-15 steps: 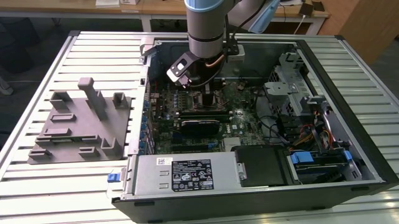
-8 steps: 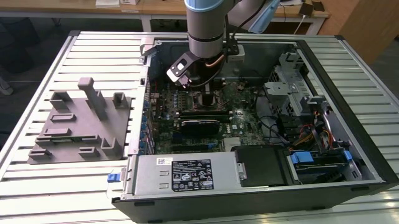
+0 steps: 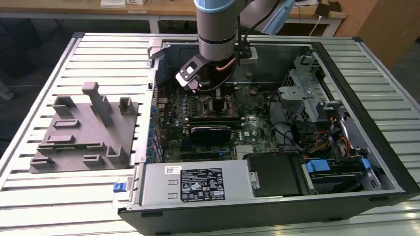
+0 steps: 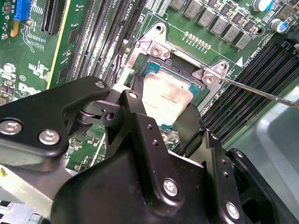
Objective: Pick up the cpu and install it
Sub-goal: 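Place the cpu into insertion slot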
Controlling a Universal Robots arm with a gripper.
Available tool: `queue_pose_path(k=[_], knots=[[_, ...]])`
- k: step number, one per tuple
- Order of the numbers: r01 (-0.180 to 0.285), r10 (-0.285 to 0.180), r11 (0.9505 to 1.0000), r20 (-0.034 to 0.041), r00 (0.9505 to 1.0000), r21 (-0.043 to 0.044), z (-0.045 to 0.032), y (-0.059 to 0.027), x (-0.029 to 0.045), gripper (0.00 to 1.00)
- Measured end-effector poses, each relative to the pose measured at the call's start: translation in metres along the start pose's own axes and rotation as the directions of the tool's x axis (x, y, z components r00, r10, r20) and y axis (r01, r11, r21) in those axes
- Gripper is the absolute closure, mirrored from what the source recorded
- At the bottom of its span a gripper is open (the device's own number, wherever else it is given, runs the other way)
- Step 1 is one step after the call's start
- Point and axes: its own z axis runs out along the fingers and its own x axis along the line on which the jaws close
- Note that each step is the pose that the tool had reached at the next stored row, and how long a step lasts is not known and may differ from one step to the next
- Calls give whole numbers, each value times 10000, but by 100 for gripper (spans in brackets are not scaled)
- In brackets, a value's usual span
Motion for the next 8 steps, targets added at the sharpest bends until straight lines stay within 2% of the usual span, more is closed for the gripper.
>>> queue_pose_path(k=[4, 5, 8], knots=[[0, 0, 10000, 2, 10000, 0, 0, 0, 0, 45], [1, -1, 10000, 2, 10000, 0, 0, 0, 0, 39], [1, -1, 10000, 3, 10000, 1, -2, 0, 0, 39]])
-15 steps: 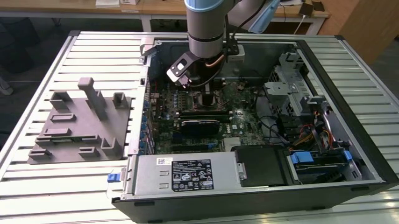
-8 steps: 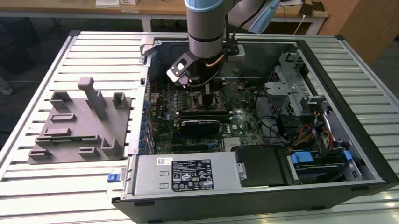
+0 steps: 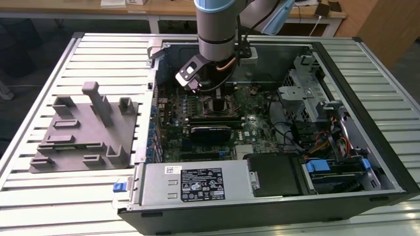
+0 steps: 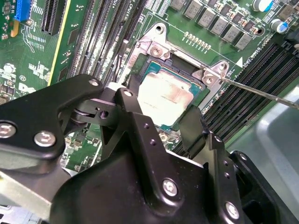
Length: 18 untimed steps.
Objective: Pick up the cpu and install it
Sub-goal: 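Place the cpu into insertion slot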
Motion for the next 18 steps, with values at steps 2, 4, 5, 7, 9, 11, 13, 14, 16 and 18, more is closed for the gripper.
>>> queue_pose_path(k=[2, 4, 5, 7, 9, 11, 13, 14, 16, 18], knots=[[-1, 1, 10000, 1, 10000, 0, -26, 2, 0, 39], [-2, 2, 10000, -1, 10000, -1, -62, 5, 1, 39], [-2, 2, 10000, -1, 10000, -1, -76, 6, 1, 39], [-1, 1, 10000, -2, 10000, -2, -79, 7, 1, 39], [-1, 1, 10000, -3, 10000, -2, -80, 7, 1, 39], [-1, 1, 10000, -1, 10000, -1, -81, 7, 1, 39], [-1, 1, 10000, -2, 10000, -1, -81, 7, 1, 41], [-1, 1, 10000, -1, 10000, -1, -81, 7, 1, 47], [-1, 1, 10000, -1, 10000, -1, -82, 7, 1, 59], [-1, 1, 10000, -1, 10000, -1, -82, 7, 1, 64]])
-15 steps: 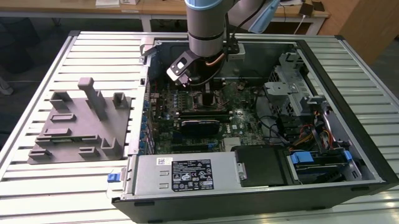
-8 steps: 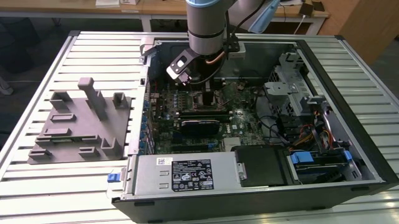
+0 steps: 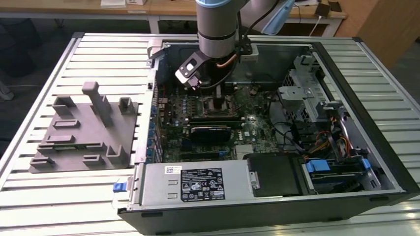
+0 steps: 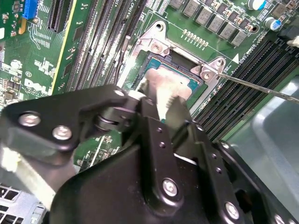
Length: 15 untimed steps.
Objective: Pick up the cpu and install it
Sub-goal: 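Place the cpu into insertion slot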
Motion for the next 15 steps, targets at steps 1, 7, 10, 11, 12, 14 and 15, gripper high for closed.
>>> queue_pose_path(k=[1, 7, 10, 11, 12, 14, 15], knots=[[0, 0, 10000, -1, 10000, 0, 0, 0, 0, 64], [0, 0, 10000, 0, 10000, 0, -1, 0, 0, 88], [0, 0, 10000, 0, 10000, 0, -2, 0, 0, 89], [1, -1, 10000, 2, 10000, 1, -2, 0, -2, 89], [1, -1, 10000, 1, 10000, 1, 2, 0, -2, 89], [0, 0, 10000, 0, 10000, 0, 12, -1, -2, 89], [0, 0, 10000, 2, 10000, 1, 14, -1, -3, 89]])
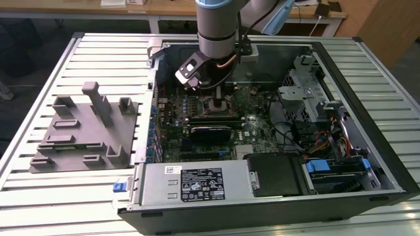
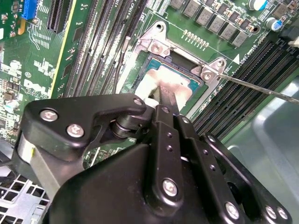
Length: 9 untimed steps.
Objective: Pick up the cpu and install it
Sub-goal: 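Place the cpu into insertion slot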
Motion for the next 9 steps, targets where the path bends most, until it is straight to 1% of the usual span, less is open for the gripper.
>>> queue_pose_path(k=[9], knots=[[0, 0, 10000, -1, 10000, -1, 32, -2, 0, 89]])
